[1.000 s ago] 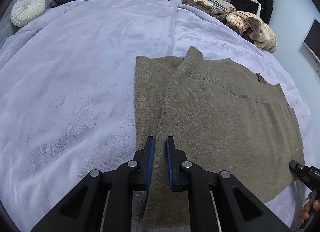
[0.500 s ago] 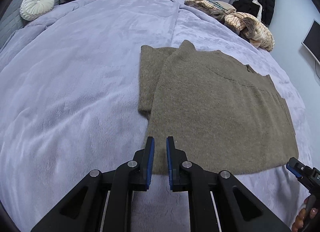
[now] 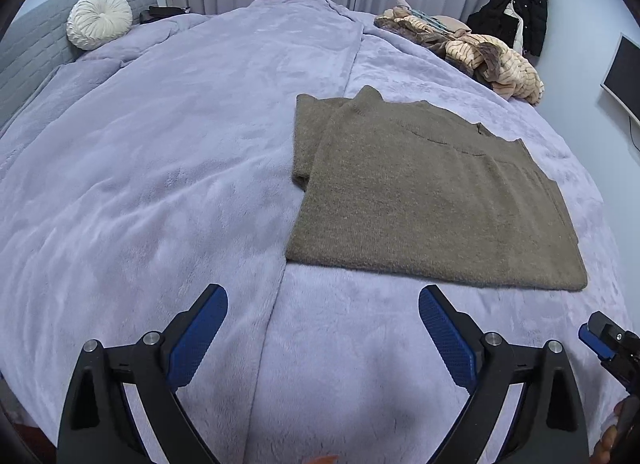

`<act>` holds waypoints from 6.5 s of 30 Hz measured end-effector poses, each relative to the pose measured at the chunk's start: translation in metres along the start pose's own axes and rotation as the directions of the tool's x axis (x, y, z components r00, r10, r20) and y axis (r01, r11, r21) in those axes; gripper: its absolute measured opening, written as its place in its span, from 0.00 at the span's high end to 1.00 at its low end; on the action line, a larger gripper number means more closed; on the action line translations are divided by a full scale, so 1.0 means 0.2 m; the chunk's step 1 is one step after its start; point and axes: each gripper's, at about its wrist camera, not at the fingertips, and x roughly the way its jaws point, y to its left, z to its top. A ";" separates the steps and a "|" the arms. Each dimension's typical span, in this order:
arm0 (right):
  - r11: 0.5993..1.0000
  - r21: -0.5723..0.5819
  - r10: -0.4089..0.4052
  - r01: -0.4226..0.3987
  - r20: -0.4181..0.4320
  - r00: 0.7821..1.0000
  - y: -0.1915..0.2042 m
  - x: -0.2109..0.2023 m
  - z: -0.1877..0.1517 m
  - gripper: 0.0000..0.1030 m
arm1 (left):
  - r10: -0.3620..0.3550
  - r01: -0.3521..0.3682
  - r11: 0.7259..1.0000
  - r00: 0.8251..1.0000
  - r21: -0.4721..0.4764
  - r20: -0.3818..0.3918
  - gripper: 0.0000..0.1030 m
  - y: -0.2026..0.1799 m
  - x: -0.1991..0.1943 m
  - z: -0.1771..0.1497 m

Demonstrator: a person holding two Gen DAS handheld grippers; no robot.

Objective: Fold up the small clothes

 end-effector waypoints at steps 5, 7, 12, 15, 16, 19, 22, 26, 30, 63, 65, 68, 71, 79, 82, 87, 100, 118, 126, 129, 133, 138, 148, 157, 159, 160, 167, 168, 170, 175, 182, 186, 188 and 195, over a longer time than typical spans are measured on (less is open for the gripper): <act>0.999 -0.044 0.021 -0.020 0.013 1.000 0.06 -0.09 -0.07 0.29 | 0.015 -0.016 1.000 0.999 0.010 0.040 0.00 -0.02 -0.12 -0.09; 0.997 -0.081 0.005 -0.002 0.031 1.000 0.10 -0.12 -0.08 0.12 | 0.028 -0.029 0.999 0.998 0.021 0.050 0.00 -0.04 -0.15 -0.11; 0.987 -0.162 0.003 0.009 0.074 0.997 0.19 -0.19 -0.09 0.00 | 0.046 -0.047 0.998 0.998 0.034 0.049 0.00 -0.06 -0.21 -0.15; 0.987 -0.156 0.034 -0.026 0.055 0.998 0.21 -0.20 -0.11 0.00 | 0.050 -0.052 0.998 0.998 0.041 0.047 0.00 -0.06 -0.22 -0.16; 0.988 -0.151 0.041 -0.033 0.049 0.998 0.20 -0.19 -0.12 0.00 | 0.059 -0.061 0.997 0.997 0.043 0.044 0.00 -0.06 -0.22 -0.16; 0.990 -0.131 0.049 -0.044 0.035 0.998 0.18 -0.18 -0.13 0.00 | 0.074 -0.075 0.996 0.997 0.051 0.031 0.00 -0.07 -0.21 -0.18; 0.993 -0.108 0.050 -0.047 0.026 0.998 0.15 -0.16 -0.13 0.00 | 0.076 -0.077 0.996 0.997 0.055 0.021 0.00 -0.07 -0.20 -0.20; 0.995 -0.091 0.047 -0.046 0.015 0.999 0.12 -0.14 -0.14 0.00 | 0.093 -0.094 0.994 0.995 0.061 0.019 0.00 -0.07 -0.19 -0.20; 0.996 -0.079 0.047 -0.046 0.001 0.999 0.10 -0.11 -0.14 0.00 | 0.108 -0.109 0.992 0.994 0.066 0.015 0.00 -0.06 -0.17 -0.21; 0.971 0.110 0.235 -0.212 -0.273 0.933 0.38 0.73 0.08 0.00 | 0.023 -0.034 0.995 0.994 -0.094 -0.107 0.00 0.29 0.30 0.23; 0.964 0.143 0.256 -0.224 -0.270 0.928 0.38 0.81 0.08 0.00 | 0.005 -0.020 0.993 0.993 -0.121 -0.120 0.00 0.32 0.35 0.26; 0.947 0.204 0.294 -0.246 -0.250 0.923 0.38 0.90 0.09 0.00 | -0.026 0.005 0.989 0.990 -0.147 -0.137 0.00 0.33 0.41 0.29; 0.940 0.221 0.310 -0.261 -0.228 0.923 0.39 0.95 0.12 0.00 | -0.015 -0.005 0.991 0.990 -0.135 -0.143 0.00 0.31 0.45 0.32; 0.934 0.128 0.351 -0.333 -0.163 0.922 0.51 0.94 0.20 0.00 | -0.004 -0.013 0.995 0.986 -0.101 -0.164 0.00 0.24 0.52 0.34; 0.933 0.133 0.352 -0.333 -0.161 0.922 0.52 0.97 0.22 0.00 | -0.003 -0.014 0.995 0.986 -0.096 -0.168 0.00 0.23 0.53 0.35; 0.927 0.191 0.356 -0.322 -0.181 0.917 0.50 1.08 0.20 0.00 | -0.014 -0.002 0.996 0.986 -0.093 -0.166 0.00 0.23 0.54 0.35; 0.904 0.246 0.393 -0.349 -0.161 0.905 0.50 1.14 0.27 0.90 | -0.519 0.460 0.780 0.854 -0.425 -0.028 0.00 0.46 0.60 0.42; 0.931 0.037 0.353 -0.364 -0.350 0.868 0.54 0.98 0.20 0.79 | -0.523 0.468 0.837 0.837 -0.282 -0.160 0.27 0.00 0.86 0.68; 0.961 -0.161 0.179 -0.223 -0.248 0.952 0.38 0.67 0.32 0.57 | -0.379 0.342 0.919 0.905 -0.199 -0.194 0.47 -0.02 0.90 0.65; 0.981 -0.108 0.139 -0.161 -0.182 0.973 0.26 0.66 0.44 0.57 | -0.332 0.305 0.939 0.924 -0.159 -0.192 0.47 -0.05 0.88 0.65; 0.993 -0.102 0.050 -0.064 -0.129 0.990 0.23 0.70 0.54 0.63 | -0.320 0.290 0.942 0.927 -0.170 -0.197 0.36 -0.06 0.90 0.66; 0.992 -0.122 -0.034 0.022 -0.092 0.995 0.25 0.78 0.59 0.65 | -0.280 0.253 0.955 0.942 -0.154 -0.188 0.40 -0.08 0.91 0.65; 0.969 -0.231 -0.118 0.089 -0.114 0.986 0.21 0.92 0.50 0.69 | -0.121 0.119 0.985 0.993 0.126 0.008 0.74 -0.39 0.58 0.75; 0.995 -0.016 0.100 -0.101 -0.015 0.995 -0.09 0.58 0.55 0.67 | -0.262 0.204 0.902 0.959 0.380 0.108 0.75 -1.03 0.23 0.87; 0.993 0.021 0.116 -0.116 0.021 0.993 -0.18 0.48 0.55 0.67 | -0.272 0.201 0.874 0.957 0.442 0.102 0.75 -1.18 0.22 0.83; 0.992 0.043 0.119 -0.121 0.039 0.992 -0.24 0.44 0.55 0.67 | -0.281 0.209 0.852 0.956 0.480 0.082 0.75 -1.28 0.24 0.79; 0.954 0.223 0.193 -0.201 0.057 0.980 -0.54 0.35 0.47 0.66 | -0.226 0.237 0.753 0.969 0.614 -0.097 0.70 -1.62 0.47 0.49; 0.944 0.242 0.214 -0.223 0.062 0.975 -0.57 0.35 0.46 0.66 | -0.230 0.249 0.752 0.967 0.610 -0.112 0.59 -1.63 0.48 0.46; 0.928 0.272 0.244 -0.257 0.078 0.967 -0.61 0.35 0.43 0.66 | -0.255 0.253 0.761 0.963 0.598 -0.083 0.28 -1.61 0.44 0.45; 0.859 0.348 0.349 -0.375 0.138 0.927 -0.68 0.34 0.43 0.45 | -0.333 0.245 0.767 0.942 0.593 0.042 0.19 -1.48 0.20 0.49; 0.734 0.435 0.479 -0.522 0.213 0.851 -0.72 0.35 0.48 0.27 | -0.181 0.127 0.939 0.973 0.318 0.146 0.19 -1.03 0.28 0.59; 0.799 0.379 0.455 -0.467 0.127 0.882 -0.62 0.36 0.59 0.27 | -0.070 0.067 0.978 0.998 0.199 0.005 0.19 -0.83 0.52 0.54; 0.843 0.331 0.432 -0.425 0.054 0.900 -0.53 0.41 0.67 0.27 | -0.048 0.049 0.981 0.999 0.186 -0.010 0.19 -0.77 0.59 0.49; 0.980 0.035 0.192 -0.194 0.059 0.980 -0.27 0.36 0.79 0.79 | -0.065 0.061 0.979 0.998 0.195 0.014 0.19 -0.78 0.53 0.49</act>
